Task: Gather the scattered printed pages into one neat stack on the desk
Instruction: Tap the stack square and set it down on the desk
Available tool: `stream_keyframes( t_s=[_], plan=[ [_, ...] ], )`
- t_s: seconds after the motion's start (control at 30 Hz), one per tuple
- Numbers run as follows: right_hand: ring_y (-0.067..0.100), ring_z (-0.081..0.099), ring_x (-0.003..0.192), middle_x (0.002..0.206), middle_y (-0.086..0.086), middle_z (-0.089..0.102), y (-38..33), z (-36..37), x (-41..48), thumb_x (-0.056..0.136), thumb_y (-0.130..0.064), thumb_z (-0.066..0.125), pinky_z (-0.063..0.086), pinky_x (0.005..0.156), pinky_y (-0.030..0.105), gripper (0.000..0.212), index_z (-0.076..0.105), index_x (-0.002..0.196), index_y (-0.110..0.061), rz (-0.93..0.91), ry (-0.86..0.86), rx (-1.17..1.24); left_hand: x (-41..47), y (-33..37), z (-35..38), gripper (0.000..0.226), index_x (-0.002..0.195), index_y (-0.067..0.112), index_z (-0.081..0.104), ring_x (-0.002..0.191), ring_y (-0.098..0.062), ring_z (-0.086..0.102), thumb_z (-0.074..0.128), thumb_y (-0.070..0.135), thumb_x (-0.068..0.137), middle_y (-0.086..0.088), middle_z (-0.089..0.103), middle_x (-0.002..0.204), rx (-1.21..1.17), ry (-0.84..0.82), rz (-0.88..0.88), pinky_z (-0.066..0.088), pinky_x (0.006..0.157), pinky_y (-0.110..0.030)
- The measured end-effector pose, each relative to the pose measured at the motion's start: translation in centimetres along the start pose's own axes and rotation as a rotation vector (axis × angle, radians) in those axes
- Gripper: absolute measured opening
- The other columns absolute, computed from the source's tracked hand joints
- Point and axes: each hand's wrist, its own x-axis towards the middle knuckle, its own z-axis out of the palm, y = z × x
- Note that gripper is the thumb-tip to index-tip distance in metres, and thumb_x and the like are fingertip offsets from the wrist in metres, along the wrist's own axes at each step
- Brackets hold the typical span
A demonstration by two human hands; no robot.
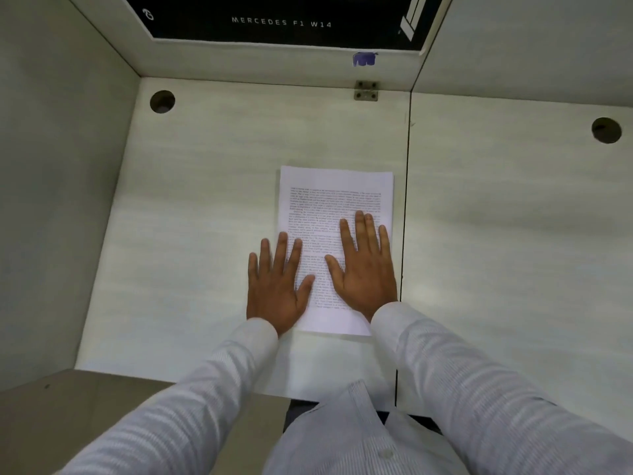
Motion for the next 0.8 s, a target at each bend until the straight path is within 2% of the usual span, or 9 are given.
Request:
stream_keyframes(
  t_s=[0.1, 0.27, 0.37, 0.5, 0.63, 0.7, 0.8],
  plan=[
    [0.03, 0.007, 0.153, 0.165, 0.017, 0.01, 0.0, 0.2, -0.1, 0.099, -0.055, 0.031, 0.009, 0.123, 0.051, 0.072, 0.022, 0.156, -0.012, 0.004, 0.008, -0.003, 5.9, -0.8, -2.0, 0.073, 0.158, 0.025, 0.009, 0.152, -0.035, 0.005, 0.016, 0.063, 0.095, -0.002, 0.002, 0.166, 0.015, 0.007, 0.032, 0.007, 0.121, -0.055],
    [0.029, 0.01, 0.153, 0.164, 0.017, 0.012, 0.1, 0.1, 0.1, 0.099, -0.054, 0.032, 0.01, 0.123, 0.05, 0.071, 0.024, 0.156, -0.012, 0.014, 0.024, 0.025, 15.0, -0.8, -4.8, 0.068, 0.158, 0.023, 0.006, 0.152, -0.034, 0.0, 0.014, 0.057, 0.1, -0.002, 0.003, 0.166, 0.023, 0.033, -0.058, 0.004, 0.121, -0.054],
    [0.028, 0.006, 0.153, 0.165, 0.015, 0.01, 0.0, -0.1, 0.3, 0.1, -0.056, 0.03, 0.008, 0.124, 0.049, 0.071, 0.023, 0.157, -0.014, 0.055, 0.027, 0.082, 15.6, -0.7, -4.6, 0.066, 0.158, 0.023, 0.004, 0.152, -0.032, -0.004, 0.014, 0.055, 0.102, -0.001, -0.001, 0.166, 0.031, 0.043, -0.068, 0.0, 0.121, -0.053],
    [0.031, 0.009, 0.153, 0.164, 0.017, 0.014, 1.5, -1.1, 4.8, 0.099, -0.058, 0.027, 0.006, 0.122, 0.055, 0.071, 0.025, 0.156, -0.015, 0.186, 0.07, 0.075, 15.5, -1.1, -4.2, 0.065, 0.158, 0.025, 0.006, 0.152, -0.033, -0.002, 0.014, 0.054, 0.101, -0.001, 0.002, 0.166, 0.018, 0.079, -0.046, 0.001, 0.121, -0.053],
    [0.032, 0.004, 0.153, 0.165, 0.019, 0.007, 5.2, -2.8, 8.4, 0.101, -0.056, 0.025, 0.002, 0.122, 0.053, 0.07, 0.011, 0.159, -0.018, 0.28, 0.002, 0.066, 15.5, -1.1, -4.1, 0.064, 0.158, 0.026, 0.005, 0.152, -0.032, -0.003, 0.015, 0.054, 0.102, 0.0, 0.001, 0.166, 0.017, 0.086, -0.039, -0.001, 0.121, -0.053],
    [0.034, 0.007, 0.152, 0.164, 0.021, 0.008, 5.8, -3.9, 8.4, 0.103, -0.047, 0.032, 0.008, 0.123, 0.05, 0.069, 0.008, 0.159, -0.014, 0.278, -0.025, 0.099, 15.5, -1.1, -4.3, 0.064, 0.158, 0.026, 0.003, 0.152, -0.032, -0.004, 0.015, 0.054, 0.102, 0.0, 0.001, 0.166, -0.004, 0.086, -0.032, -0.001, 0.122, -0.053],
    [0.036, 0.031, 0.143, 0.156, 0.02, 0.031, 5.3, -5.5, 8.2, 0.099, -0.029, 0.052, 0.032, 0.115, 0.044, 0.073, 0.013, 0.156, -0.005, 0.353, 0.033, 0.29, 15.3, -0.4, -5.0, 0.068, 0.158, 0.019, -0.001, 0.152, -0.033, 0.001, 0.023, 0.051, 0.103, -0.005, 0.004, 0.166, -0.073, 0.099, -0.059, 0.002, 0.122, -0.053]
  ],
)
